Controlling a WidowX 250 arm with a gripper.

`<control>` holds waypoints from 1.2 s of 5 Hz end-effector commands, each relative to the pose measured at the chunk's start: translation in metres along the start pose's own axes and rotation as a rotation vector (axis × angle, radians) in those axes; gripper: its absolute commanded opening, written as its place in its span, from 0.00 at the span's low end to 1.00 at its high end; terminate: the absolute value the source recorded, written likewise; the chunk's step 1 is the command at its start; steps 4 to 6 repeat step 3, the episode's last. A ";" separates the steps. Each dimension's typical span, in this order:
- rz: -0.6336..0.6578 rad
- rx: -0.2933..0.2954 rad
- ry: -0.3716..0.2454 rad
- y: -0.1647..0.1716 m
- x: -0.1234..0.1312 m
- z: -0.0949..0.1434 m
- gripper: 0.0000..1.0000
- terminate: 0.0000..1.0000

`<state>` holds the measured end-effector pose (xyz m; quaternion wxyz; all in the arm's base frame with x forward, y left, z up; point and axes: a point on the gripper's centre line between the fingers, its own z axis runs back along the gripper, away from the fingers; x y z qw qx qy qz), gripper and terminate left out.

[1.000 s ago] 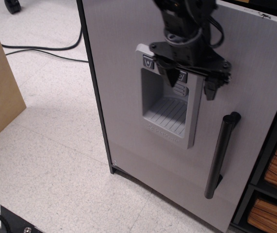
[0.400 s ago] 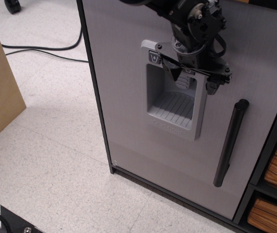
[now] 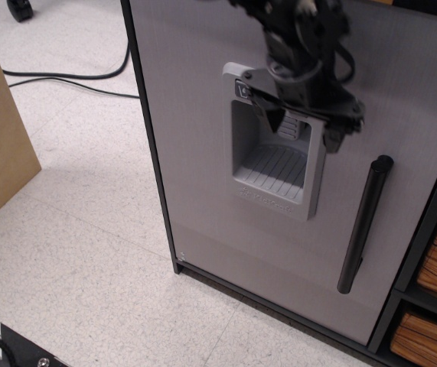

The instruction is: Close fridge

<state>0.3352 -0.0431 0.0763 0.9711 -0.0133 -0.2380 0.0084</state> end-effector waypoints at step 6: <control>0.050 -0.015 0.074 0.016 -0.021 0.042 1.00 1.00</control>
